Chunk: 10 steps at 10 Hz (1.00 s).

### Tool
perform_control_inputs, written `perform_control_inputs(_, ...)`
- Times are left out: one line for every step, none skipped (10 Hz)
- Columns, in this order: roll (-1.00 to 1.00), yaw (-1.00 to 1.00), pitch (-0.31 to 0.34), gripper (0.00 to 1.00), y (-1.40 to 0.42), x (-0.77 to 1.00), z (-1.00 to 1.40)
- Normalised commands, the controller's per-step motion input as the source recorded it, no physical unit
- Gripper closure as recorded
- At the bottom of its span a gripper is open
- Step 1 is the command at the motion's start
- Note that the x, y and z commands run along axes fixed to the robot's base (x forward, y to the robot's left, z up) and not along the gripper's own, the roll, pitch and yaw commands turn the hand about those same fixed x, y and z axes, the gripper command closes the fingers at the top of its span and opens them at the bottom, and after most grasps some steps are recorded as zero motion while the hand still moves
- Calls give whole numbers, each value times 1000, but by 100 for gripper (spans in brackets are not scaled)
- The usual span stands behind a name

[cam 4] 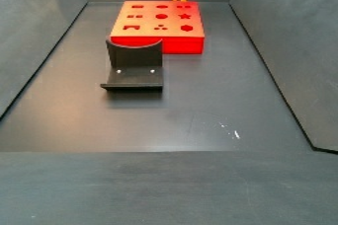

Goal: Insert the square-circle object.

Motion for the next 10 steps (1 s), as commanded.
perform_control_inputs(341, 257, 231, 100, -289, 49, -183)
perform_control_inputs(236, 237, 194, 100, -257, 0, -60)
perform_control_inputs(243, 86, 201, 100, -120, 69, 0)
perform_control_inputs(149, -114, 217, 100, 80, 0, -9)
perform_control_inputs(0, -311, 144, 100, 254, -9, -83)
perform_control_inputs(-14, -286, 63, 100, 243, 0, -151)
perform_control_inputs(-51, -74, 0, 100, 74, -146, -149)
perform_control_inputs(-183, 0, -69, 100, -6, -89, -106)
perform_control_inputs(-169, 83, -26, 100, -160, 0, 0)
perform_control_inputs(-130, 60, -6, 100, -111, 166, -6)
